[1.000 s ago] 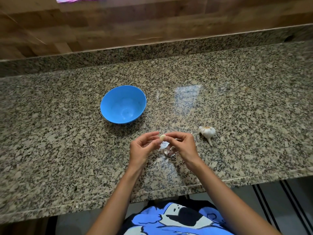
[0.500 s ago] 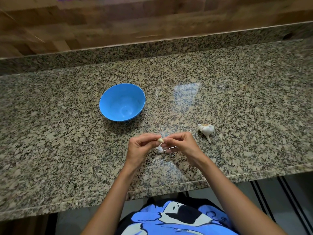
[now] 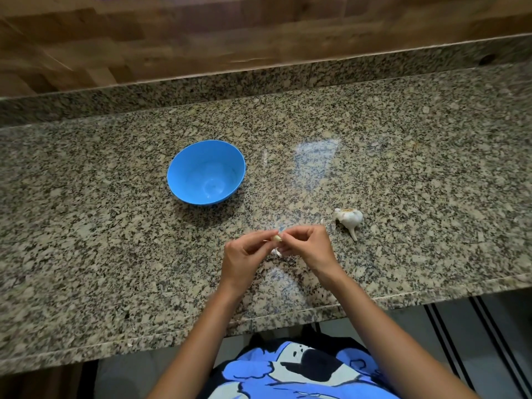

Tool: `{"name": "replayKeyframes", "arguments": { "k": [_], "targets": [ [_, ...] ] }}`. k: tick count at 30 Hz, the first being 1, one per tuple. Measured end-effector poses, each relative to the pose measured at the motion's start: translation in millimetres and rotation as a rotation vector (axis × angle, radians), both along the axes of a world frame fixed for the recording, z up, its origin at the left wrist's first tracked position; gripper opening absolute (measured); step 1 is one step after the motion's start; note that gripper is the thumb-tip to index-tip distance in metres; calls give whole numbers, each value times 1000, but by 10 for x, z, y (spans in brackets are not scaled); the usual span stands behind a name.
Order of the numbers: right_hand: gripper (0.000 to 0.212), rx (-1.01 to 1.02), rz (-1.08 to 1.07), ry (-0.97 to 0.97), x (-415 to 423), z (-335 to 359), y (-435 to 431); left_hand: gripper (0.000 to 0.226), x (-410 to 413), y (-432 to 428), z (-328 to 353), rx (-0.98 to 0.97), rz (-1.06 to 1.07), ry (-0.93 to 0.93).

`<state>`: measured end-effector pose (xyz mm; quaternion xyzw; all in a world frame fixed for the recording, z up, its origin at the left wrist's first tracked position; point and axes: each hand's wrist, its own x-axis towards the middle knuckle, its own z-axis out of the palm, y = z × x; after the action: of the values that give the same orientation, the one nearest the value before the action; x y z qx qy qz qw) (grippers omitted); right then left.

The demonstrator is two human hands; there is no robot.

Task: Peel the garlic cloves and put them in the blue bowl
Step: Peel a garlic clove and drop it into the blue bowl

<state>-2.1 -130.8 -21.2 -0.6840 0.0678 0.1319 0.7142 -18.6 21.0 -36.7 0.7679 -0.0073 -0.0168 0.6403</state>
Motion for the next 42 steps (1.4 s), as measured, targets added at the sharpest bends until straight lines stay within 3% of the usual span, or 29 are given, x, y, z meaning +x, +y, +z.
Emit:
{"name": "replayKeyframes", "arguments": {
  "k": [6, 10, 12, 14, 17, 21, 26, 28, 32, 35, 38, 42],
  "targets": [
    [7, 31, -16, 70, -24, -32, 26, 20, -33, -67, 12, -284, 146, 167],
    [15, -76, -61, 99, -43, -129, -26, 18, -2, -27, 73, -581, 290, 316],
    [20, -124, -47, 120, -59, -166, -48, 21, 13, 1, 94, -621, 289, 355],
    [25, -234, -6, 70, -69, -172, -50, 18, 19, 8, 95, -521, 238, 372],
    [13, -410, 107, -34, -39, -149, -50, 19, 38, 23, 57, -215, 107, 309],
    [22, -209, 310, 37, 12, -82, -69, 18, 90, 53, 129, -58, 1, 234],
    [14, -191, 498, 40, 139, 99, -133, 19, 170, 109, 198, -17, -111, 181],
    [13, -249, 563, 36, 189, 161, -145, 17, 177, 120, 216, 89, -149, 121],
    [14, -399, 490, -17, 188, 182, -127, 17, 231, 115, 273, 505, -281, -93],
    [17, -456, 466, -122, 151, 189, -149, 28, 305, 108, 305, 670, -455, -95],
    [20, -554, 450, -252, 119, 157, -140, 27, 370, 94, 358, 675, -517, -10],
    [18, -671, 407, -466, 105, 69, -144, 27, 382, 85, 407, 514, -525, 193]
  ]
}}
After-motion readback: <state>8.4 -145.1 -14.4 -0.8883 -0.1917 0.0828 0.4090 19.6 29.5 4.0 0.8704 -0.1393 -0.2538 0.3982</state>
